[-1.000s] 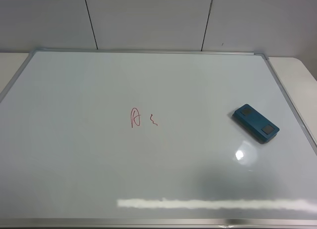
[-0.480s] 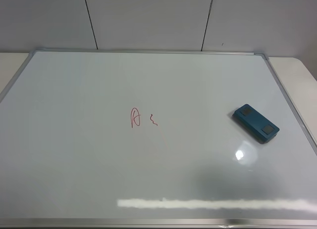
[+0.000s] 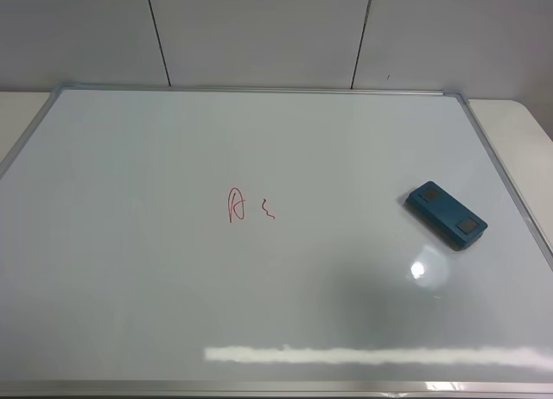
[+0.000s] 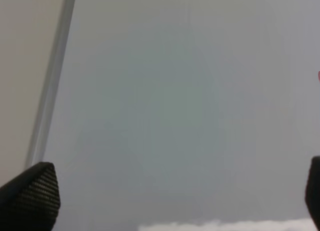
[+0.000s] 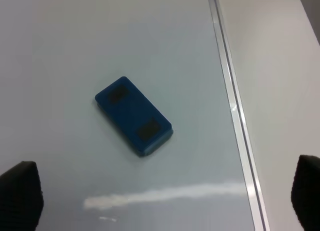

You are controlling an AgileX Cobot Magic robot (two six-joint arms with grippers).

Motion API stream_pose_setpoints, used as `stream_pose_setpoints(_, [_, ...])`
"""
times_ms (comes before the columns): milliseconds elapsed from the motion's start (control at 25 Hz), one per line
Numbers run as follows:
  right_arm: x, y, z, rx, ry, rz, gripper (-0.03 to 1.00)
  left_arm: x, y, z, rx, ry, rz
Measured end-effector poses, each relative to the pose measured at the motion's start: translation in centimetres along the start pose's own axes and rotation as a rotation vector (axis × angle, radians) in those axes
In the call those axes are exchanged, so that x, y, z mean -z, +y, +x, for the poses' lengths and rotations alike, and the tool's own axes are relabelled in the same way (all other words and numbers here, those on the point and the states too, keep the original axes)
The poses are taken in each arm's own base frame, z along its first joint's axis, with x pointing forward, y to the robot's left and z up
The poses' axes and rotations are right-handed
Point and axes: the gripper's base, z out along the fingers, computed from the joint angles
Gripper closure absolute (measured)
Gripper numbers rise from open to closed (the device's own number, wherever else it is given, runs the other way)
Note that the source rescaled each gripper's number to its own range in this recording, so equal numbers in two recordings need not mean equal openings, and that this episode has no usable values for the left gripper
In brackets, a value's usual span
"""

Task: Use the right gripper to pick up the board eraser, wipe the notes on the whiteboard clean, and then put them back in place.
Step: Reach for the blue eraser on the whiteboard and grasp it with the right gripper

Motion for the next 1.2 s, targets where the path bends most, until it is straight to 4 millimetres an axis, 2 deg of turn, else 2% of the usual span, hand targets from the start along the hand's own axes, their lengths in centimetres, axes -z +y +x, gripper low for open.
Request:
stream_pose_setpoints(320, [-3.3, -0.1, -2.9, 0.067, 0.212, 0.019, -0.03, 0.0, 0.0, 0.0, 0.000, 0.000, 0.000])
stream_pose_setpoints(640, [-8.1, 0.6, -4.8, 0.155, 0.394, 0.025, -0.03, 0.0, 0.0, 0.0, 0.000, 0.000, 0.000])
stream_pose_setpoints(920, [-11.8, 1.6, -5.7, 0.296, 0.495, -0.008, -0.03, 0.0, 0.0, 0.0, 0.000, 0.000, 0.000])
stream_pose_setpoints(1200, [-14.6, 1.9, -5.4, 0.385, 0.574, -0.043, -0.03, 0.0, 0.0, 0.0, 0.000, 0.000, 0.000])
